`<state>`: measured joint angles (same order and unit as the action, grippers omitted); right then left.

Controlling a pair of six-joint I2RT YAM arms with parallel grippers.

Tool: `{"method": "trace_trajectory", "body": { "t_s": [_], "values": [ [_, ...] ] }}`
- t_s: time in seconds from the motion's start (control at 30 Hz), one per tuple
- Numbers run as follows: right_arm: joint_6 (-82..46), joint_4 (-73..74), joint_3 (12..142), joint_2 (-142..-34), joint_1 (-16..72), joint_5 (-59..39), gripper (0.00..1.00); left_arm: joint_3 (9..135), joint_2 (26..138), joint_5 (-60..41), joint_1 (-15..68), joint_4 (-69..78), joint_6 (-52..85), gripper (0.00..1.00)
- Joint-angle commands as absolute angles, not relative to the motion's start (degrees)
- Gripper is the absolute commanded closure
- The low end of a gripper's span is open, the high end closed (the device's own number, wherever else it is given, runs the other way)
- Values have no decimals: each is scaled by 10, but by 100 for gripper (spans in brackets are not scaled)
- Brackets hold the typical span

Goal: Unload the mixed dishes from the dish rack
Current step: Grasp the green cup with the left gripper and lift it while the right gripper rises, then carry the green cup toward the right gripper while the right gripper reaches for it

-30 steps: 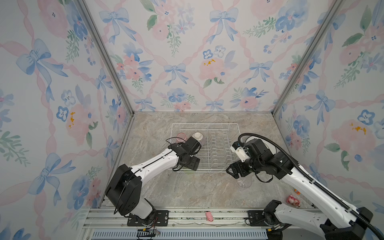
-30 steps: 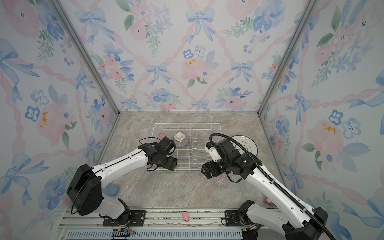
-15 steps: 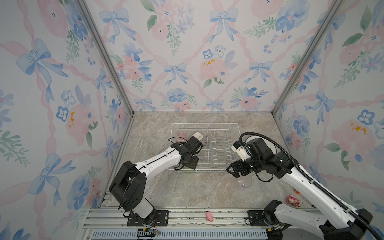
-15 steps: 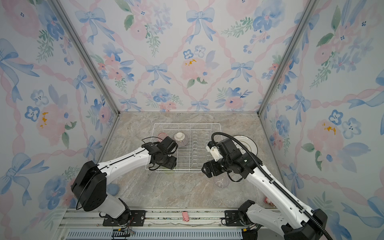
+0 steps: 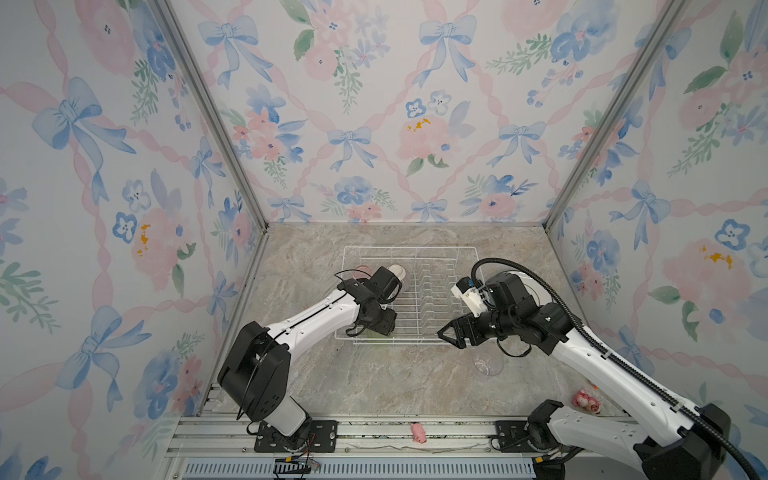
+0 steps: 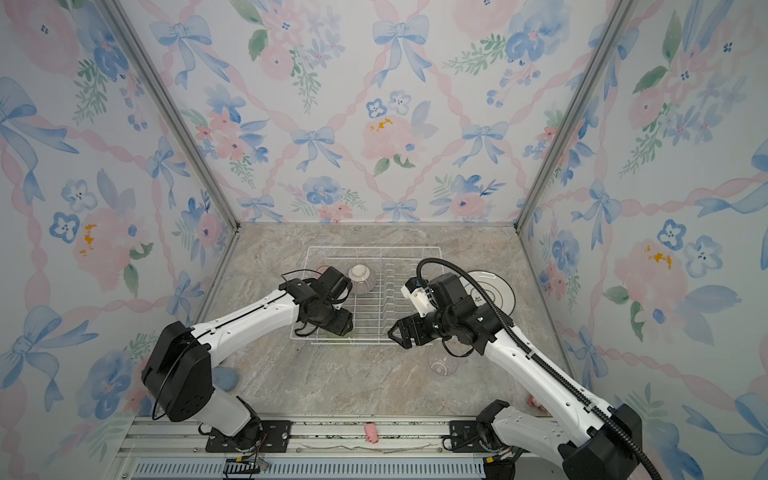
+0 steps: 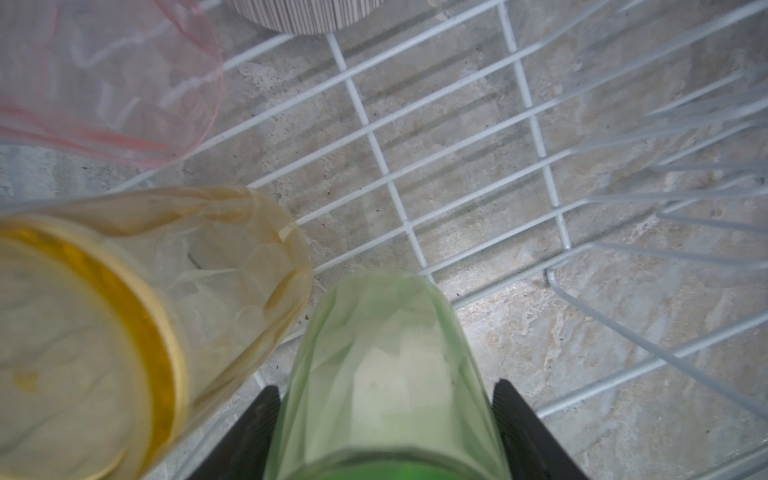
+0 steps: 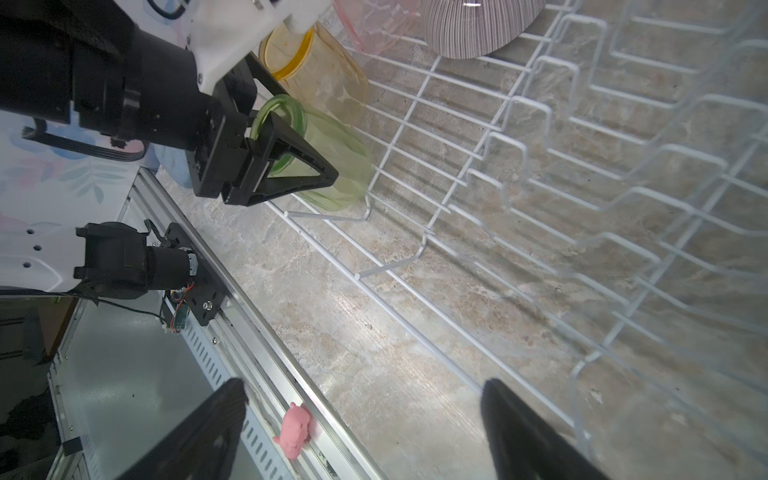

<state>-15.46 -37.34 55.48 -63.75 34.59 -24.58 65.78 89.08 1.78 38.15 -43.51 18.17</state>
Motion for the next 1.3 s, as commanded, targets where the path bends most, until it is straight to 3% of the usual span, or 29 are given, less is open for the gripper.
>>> {"method": "trace_trajectory", "body": {
  "t_s": [0.0,0.33,0.63,1.27],
  "values": [
    [-178,-309,543,-653,343,-297,9,675,867,-18,371,-452,158,52],
    [-234,-174,501,-680,340,-392,14,694,837,-106,329,-443,120,52],
    [-299,-45,458,-698,327,-452,42,682,801,-238,289,-384,103,52],
    [-354,66,432,-688,317,-489,44,646,752,-443,261,-230,141,52]
  ]
}}
